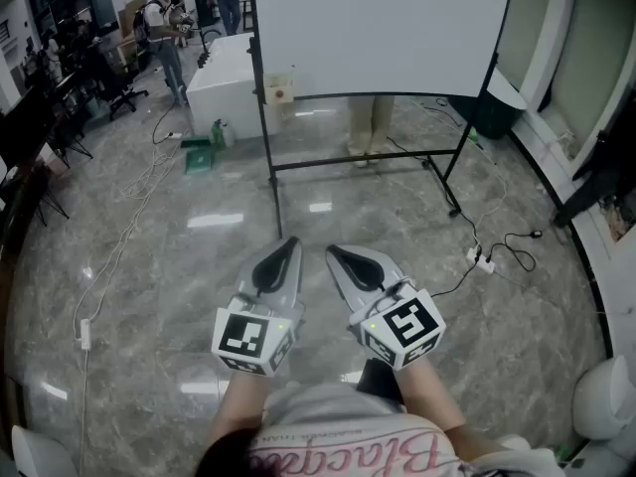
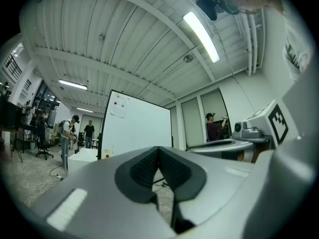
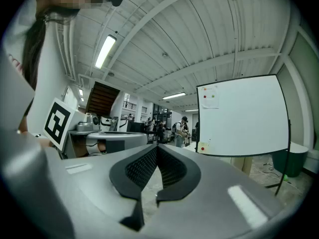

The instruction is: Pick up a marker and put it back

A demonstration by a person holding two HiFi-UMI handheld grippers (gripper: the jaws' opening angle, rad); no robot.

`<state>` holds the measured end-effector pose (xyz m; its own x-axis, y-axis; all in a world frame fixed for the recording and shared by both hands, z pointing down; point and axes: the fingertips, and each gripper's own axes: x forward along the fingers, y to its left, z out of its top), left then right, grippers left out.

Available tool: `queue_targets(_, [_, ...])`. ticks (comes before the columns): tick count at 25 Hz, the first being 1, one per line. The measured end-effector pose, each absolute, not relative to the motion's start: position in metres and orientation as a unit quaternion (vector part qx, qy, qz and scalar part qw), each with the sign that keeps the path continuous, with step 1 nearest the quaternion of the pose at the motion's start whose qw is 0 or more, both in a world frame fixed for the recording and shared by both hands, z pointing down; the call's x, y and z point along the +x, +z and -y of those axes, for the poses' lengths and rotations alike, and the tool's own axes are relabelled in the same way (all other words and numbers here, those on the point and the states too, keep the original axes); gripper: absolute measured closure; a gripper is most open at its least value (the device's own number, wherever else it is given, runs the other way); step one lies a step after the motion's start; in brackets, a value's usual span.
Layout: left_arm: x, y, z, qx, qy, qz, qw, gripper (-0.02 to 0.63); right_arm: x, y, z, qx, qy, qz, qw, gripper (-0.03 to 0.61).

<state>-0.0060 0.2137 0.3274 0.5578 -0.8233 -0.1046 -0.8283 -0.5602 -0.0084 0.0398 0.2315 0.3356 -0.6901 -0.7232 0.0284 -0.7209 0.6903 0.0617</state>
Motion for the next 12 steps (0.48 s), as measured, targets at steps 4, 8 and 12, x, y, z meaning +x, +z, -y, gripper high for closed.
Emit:
queue_targets(4, [-0.0033, 0.3255, -0.2144, -0.882, 0.046, -0.468, 0.031, 0.615, 0.0399, 0.3343, -0.2328, 0.39, -0.027, 0.92, 0.025, 0.578])
queue_targets(8, [-0.0019, 0.3247, -0.2124, -0.881, 0.047, -0.471, 0.028, 0.614, 0.0396, 0.3337, -0.2315, 0.385, -0.029, 0.922, 0.026, 0.578])
queue_targets(12, [0.002, 0.3245, -0.2097, -0.877, 0.054, -0.477, 0.021, 0.614, 0.0432, 0.3364, -0.2304, 0.379, -0.028, 0.924, 0.031, 0.578])
